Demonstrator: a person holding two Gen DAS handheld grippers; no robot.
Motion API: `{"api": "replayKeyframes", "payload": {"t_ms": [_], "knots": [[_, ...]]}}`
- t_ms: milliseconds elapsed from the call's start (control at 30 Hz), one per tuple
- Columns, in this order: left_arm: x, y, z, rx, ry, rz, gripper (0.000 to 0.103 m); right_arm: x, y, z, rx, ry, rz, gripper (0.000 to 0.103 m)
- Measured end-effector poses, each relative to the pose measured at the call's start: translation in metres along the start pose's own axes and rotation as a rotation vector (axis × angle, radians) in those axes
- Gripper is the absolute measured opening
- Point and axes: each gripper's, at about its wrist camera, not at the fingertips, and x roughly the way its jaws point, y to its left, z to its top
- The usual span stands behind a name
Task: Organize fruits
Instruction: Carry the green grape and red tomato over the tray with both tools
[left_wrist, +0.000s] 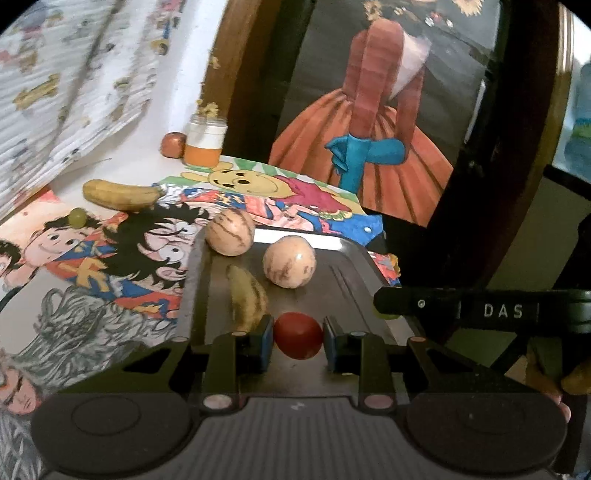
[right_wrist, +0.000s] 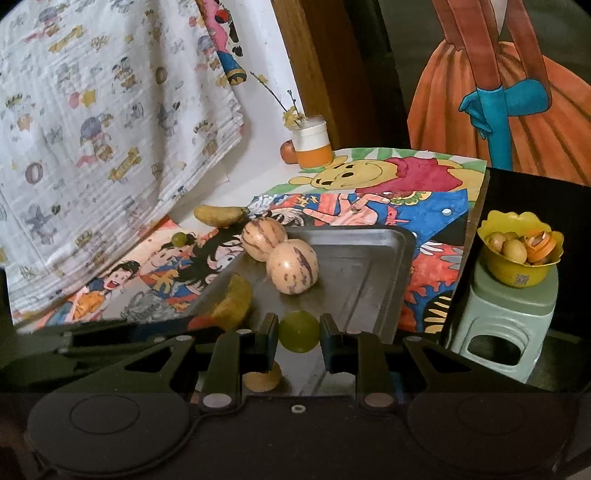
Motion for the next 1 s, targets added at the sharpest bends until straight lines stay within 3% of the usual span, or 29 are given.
{"api": "replayKeyframes", "payload": {"t_ms": [500,1000], "knots": [[0.024,-0.001,0.003,0.031,0.042,-0.005,0.032,0.009,0.004,-0.016,-0.111,0.001,-0.057,0.026],[0.024,-0.002,0.001,0.019,0.079,0.01,0.032,0.009,0.006,-0.023,-0.135,0.001,-0.083,0.029]]}}
